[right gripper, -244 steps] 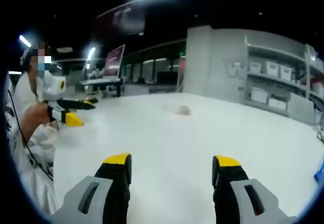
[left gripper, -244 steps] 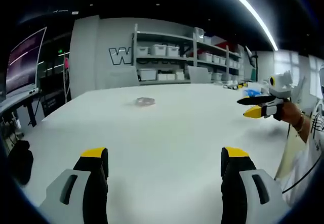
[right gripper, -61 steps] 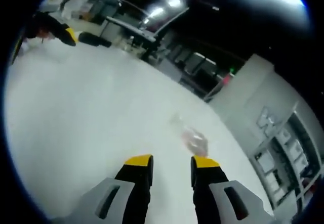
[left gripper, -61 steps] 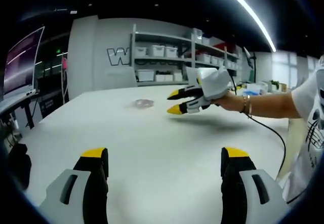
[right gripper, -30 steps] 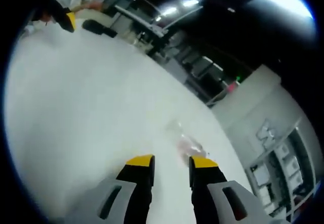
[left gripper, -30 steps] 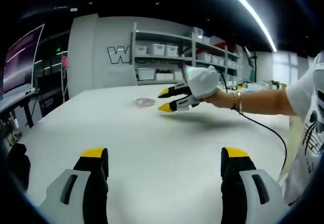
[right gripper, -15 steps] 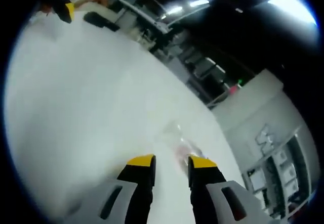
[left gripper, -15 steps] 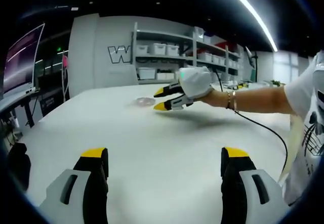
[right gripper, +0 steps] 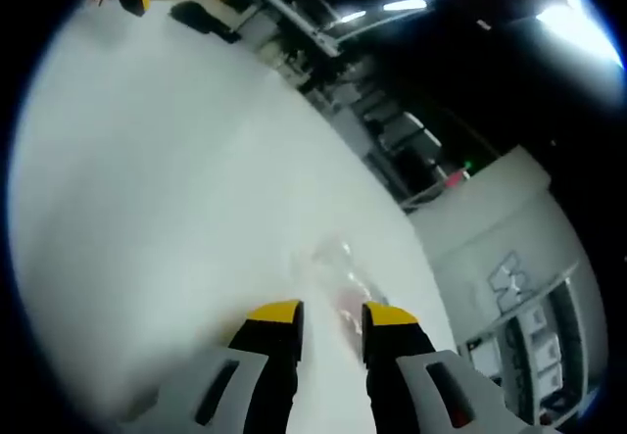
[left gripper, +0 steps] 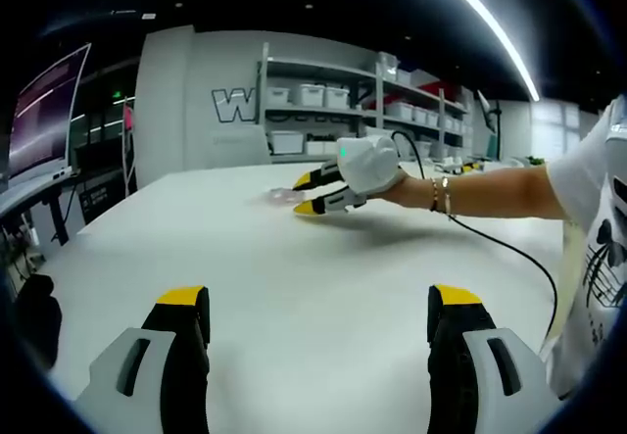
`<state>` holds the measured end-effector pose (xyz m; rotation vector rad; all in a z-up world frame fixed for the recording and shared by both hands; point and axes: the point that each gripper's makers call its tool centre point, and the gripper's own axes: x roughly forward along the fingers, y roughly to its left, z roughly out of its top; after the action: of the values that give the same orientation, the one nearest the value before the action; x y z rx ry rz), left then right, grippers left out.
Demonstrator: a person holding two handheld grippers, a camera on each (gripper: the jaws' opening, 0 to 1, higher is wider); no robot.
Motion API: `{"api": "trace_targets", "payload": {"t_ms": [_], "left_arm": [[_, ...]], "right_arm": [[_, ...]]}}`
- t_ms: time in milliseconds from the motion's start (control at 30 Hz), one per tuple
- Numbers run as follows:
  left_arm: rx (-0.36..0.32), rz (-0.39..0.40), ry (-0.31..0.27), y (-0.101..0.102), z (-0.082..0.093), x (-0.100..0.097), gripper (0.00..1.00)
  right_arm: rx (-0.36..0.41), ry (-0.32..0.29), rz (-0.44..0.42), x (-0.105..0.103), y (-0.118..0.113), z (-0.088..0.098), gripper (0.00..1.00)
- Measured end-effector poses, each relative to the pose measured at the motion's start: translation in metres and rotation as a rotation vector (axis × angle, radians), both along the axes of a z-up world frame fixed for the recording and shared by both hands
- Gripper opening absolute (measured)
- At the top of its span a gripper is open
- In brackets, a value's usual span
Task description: Open the resealable bag by pulling the two sides of the seal apart until the entire bag opening is separated and visibly accessible.
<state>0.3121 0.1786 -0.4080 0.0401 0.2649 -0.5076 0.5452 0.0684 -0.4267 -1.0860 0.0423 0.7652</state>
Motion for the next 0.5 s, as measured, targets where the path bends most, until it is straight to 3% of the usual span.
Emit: {"api": "trace_targets", "payload": {"t_ms": [500], "left_arm": [[-0.001,0.005,0.001,0.0026,-0.0005,0.0001,0.91]], "right_arm": [[-0.083,-0.065,0.022,0.01,0.0084,-0.005,0.21]]}}
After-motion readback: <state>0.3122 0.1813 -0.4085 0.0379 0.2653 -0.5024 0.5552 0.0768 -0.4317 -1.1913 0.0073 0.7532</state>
